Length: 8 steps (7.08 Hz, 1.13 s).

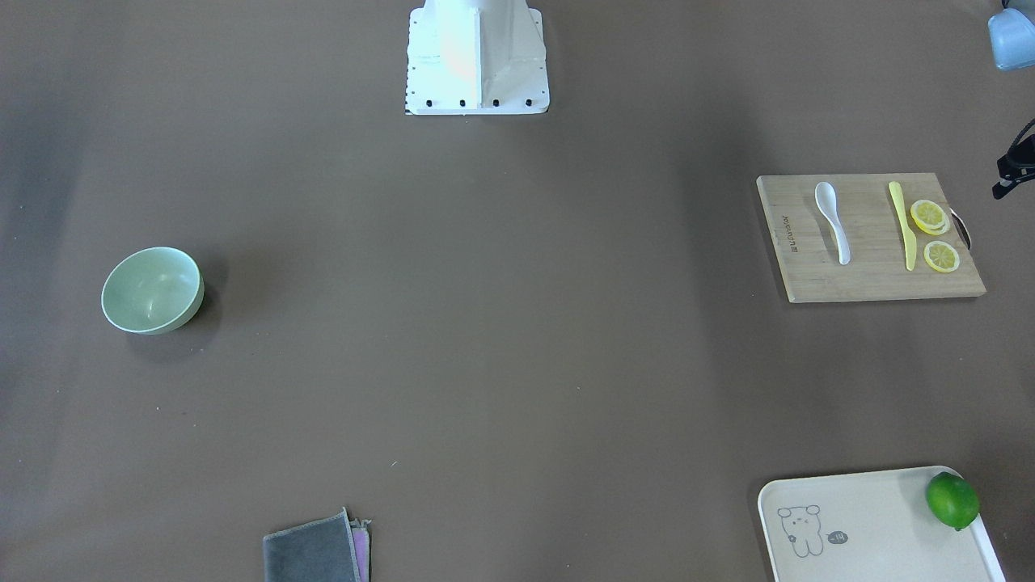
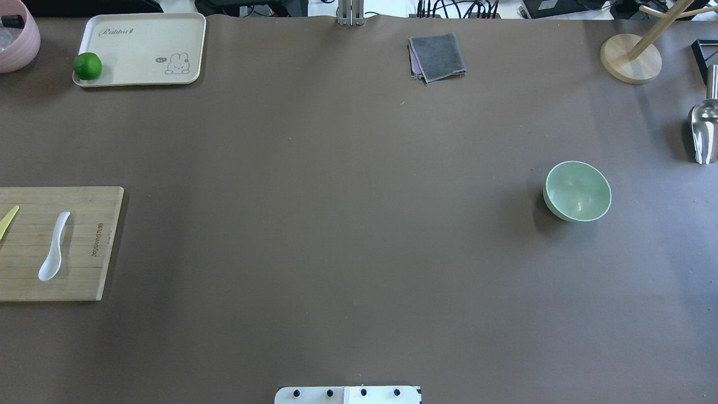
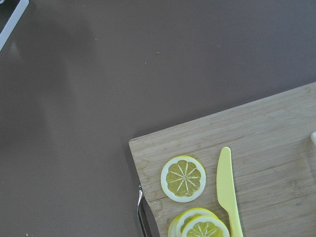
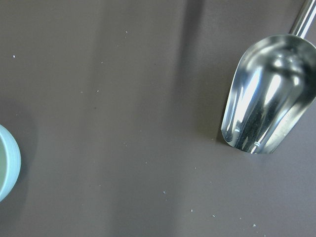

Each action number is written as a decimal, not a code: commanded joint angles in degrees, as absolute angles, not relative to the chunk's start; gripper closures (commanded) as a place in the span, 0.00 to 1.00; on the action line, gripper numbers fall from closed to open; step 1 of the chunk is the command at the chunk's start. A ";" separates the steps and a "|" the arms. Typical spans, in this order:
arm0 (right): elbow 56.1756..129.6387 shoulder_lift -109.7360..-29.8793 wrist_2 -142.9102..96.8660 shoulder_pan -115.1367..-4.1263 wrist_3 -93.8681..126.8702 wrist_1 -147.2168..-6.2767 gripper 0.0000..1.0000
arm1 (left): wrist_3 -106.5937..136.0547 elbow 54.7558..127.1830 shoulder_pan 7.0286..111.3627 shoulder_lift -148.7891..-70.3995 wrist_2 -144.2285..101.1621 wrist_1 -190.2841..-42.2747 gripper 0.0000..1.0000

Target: Place spoon in bowl

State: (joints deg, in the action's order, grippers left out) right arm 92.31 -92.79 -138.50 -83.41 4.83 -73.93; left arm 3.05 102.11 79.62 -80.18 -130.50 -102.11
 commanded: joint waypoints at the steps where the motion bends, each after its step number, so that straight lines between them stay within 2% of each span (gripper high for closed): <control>1: 92.55 -93.16 -137.99 -83.32 4.83 -73.92 0.00 | 4.31 102.74 79.54 -80.24 -130.52 -102.13 0.02; 4: 92.72 -92.82 -138.77 -82.10 6.05 -73.83 0.00 | 13.50 102.65 78.32 -80.95 -130.69 -105.79 0.02; 8: 95.70 -92.29 -138.60 -76.75 15.42 -72.08 0.00 | 30.91 103.10 68.31 -81.03 -131.84 -114.77 0.03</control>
